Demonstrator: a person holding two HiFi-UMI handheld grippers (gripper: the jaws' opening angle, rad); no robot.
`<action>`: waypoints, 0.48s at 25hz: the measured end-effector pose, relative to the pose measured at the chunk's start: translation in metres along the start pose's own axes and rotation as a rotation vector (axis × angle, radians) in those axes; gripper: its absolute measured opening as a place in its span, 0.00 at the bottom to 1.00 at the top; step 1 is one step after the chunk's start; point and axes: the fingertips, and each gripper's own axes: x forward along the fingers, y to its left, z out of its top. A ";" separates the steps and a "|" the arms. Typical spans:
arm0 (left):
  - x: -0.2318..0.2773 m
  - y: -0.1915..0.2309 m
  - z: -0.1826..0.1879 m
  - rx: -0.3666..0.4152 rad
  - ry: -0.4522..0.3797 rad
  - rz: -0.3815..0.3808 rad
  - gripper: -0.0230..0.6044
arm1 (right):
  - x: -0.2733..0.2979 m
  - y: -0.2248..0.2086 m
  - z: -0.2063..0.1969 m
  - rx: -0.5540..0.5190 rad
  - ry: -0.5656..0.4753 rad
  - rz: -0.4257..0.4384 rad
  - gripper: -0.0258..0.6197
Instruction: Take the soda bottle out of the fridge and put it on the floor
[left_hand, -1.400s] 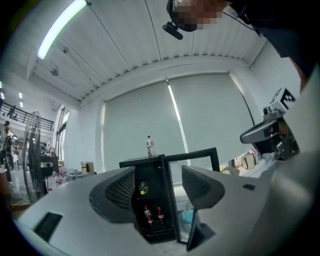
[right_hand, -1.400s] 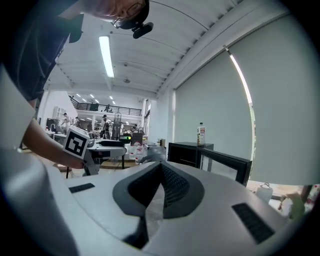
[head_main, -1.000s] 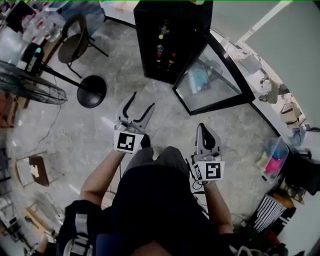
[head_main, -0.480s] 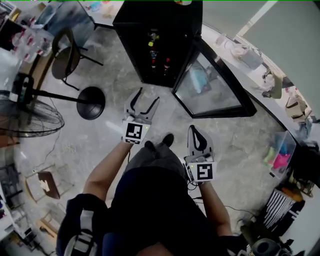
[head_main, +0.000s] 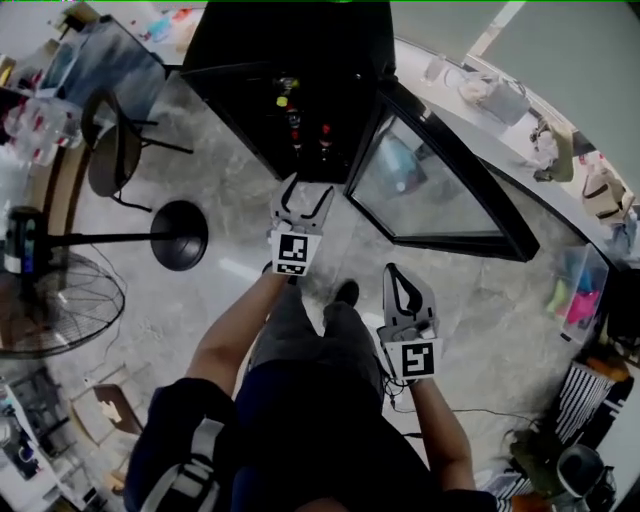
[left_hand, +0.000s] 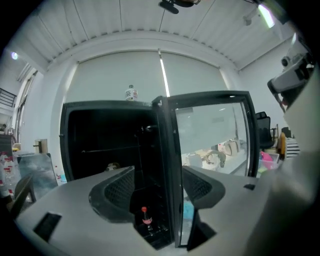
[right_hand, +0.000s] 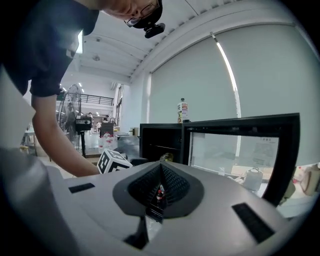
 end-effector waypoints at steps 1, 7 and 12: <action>0.012 0.001 -0.017 0.002 0.008 -0.015 0.50 | 0.009 -0.003 -0.007 -0.003 -0.003 -0.015 0.07; 0.078 0.011 -0.112 0.002 0.016 -0.055 0.52 | 0.057 -0.006 -0.059 -0.006 -0.034 -0.078 0.07; 0.119 0.016 -0.194 0.011 0.035 -0.059 0.54 | 0.082 0.009 -0.118 -0.012 -0.043 -0.067 0.07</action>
